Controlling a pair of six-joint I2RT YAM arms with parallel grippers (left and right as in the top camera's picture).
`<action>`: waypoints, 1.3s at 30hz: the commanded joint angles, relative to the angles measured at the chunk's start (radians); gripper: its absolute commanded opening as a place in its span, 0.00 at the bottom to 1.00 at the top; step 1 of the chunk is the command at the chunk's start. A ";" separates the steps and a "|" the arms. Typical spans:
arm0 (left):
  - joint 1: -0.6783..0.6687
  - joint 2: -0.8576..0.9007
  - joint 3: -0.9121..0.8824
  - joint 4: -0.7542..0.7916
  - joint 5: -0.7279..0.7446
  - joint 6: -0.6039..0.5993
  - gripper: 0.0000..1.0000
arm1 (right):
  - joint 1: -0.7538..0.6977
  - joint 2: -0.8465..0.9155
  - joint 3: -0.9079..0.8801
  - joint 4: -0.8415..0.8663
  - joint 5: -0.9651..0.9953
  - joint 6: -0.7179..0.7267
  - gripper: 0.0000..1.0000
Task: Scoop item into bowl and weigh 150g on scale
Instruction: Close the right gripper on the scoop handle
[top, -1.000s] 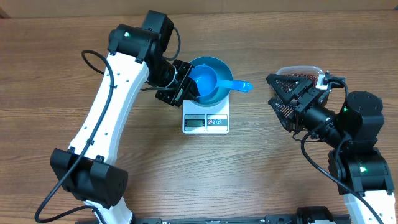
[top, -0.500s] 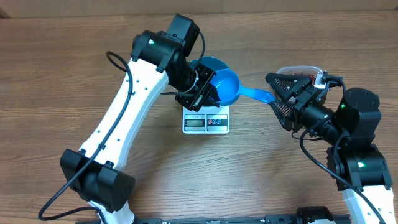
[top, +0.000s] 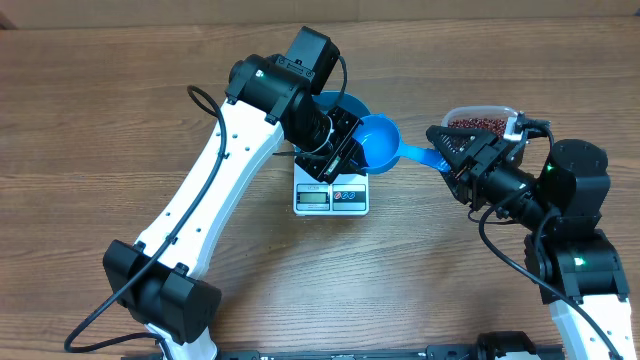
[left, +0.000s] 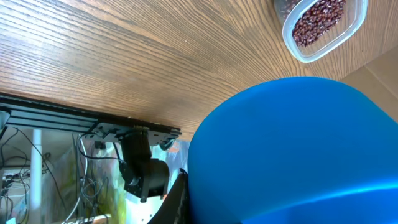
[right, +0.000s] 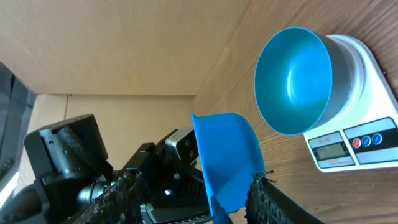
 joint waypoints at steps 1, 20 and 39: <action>-0.008 0.010 0.010 0.002 0.031 -0.021 0.04 | 0.008 0.000 0.019 0.008 -0.013 -0.071 0.56; -0.039 0.010 0.010 0.005 0.048 -0.072 0.04 | 0.009 0.043 0.019 0.007 -0.045 -0.226 0.20; -0.039 0.010 0.010 0.016 0.040 -0.100 0.04 | 0.009 0.055 0.019 0.007 -0.069 -0.227 0.07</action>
